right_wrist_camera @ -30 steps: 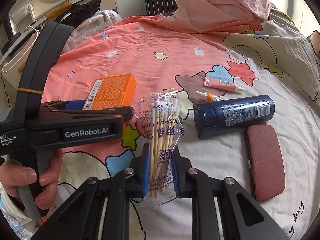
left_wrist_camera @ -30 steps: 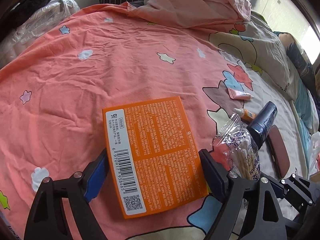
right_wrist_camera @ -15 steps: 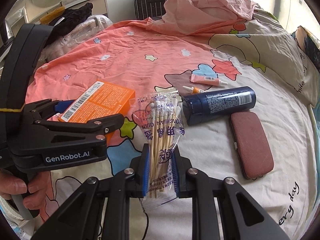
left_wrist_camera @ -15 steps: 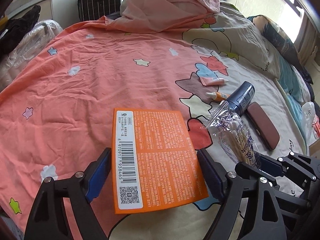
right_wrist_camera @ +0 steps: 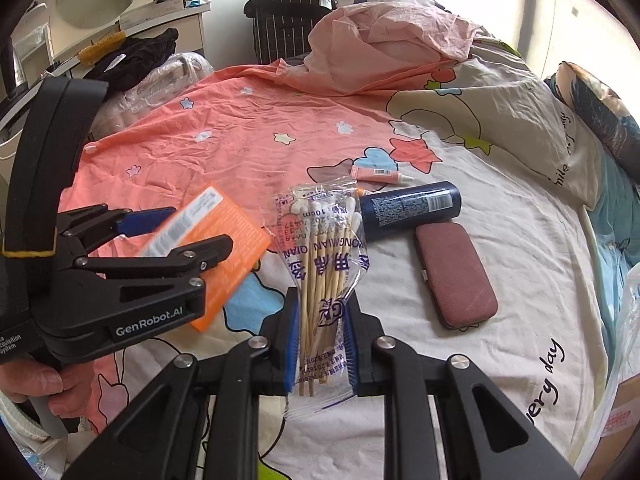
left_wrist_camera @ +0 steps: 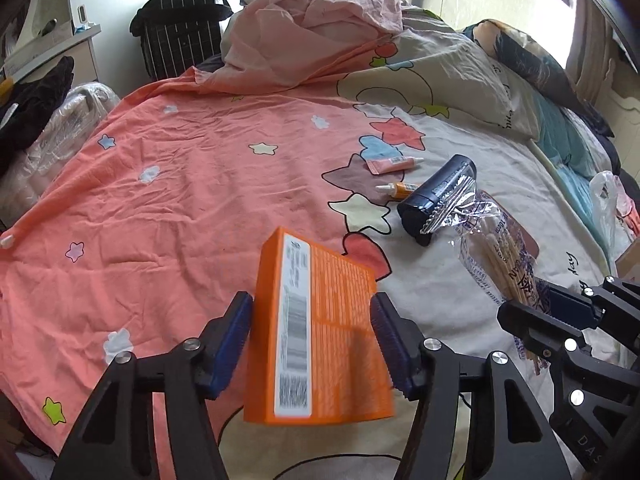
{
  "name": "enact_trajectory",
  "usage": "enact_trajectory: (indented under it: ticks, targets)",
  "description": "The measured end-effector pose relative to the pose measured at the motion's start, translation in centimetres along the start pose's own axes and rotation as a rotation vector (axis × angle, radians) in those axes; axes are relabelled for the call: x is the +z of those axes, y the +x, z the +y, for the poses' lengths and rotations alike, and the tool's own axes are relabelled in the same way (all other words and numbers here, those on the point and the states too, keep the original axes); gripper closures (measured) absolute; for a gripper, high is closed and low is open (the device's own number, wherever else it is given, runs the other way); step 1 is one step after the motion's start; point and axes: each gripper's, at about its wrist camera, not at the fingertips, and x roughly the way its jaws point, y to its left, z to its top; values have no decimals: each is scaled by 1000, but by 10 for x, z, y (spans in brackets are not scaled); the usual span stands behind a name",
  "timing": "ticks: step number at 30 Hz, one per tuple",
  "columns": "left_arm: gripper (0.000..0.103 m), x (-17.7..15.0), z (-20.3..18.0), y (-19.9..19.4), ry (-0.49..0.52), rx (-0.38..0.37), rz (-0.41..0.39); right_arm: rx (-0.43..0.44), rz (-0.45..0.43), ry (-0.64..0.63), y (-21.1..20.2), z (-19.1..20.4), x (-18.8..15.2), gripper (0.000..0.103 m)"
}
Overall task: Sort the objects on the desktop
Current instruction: 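Lift cotton swab bag with right tool while left tool lifts orange box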
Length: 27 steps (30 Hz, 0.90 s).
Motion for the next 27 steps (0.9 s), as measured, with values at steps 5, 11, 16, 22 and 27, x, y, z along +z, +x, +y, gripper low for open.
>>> enact_trajectory:
  ticks: [5, 11, 16, 22, 27]
  targets:
    - [48, -5, -9, 3, 22, -3, 13, -9, -3, 20, -7, -7, -2, 84]
    - [19, -14, -10, 15, 17, 3, 52, -3, -4, 16, -9, -4, -3, 84]
    - [7, -21, -15, 17, 80, 71, 37, 5, -1, 14, -7, 1, -4, 84]
    - [9, -30, -13, 33, 78, 40, 80, 14, 8, 22, -4, 2, -6, 85]
    - [23, -33, -11, 36, 82, -7, 95, 20, 8, 34, -4, -2, -8, 84]
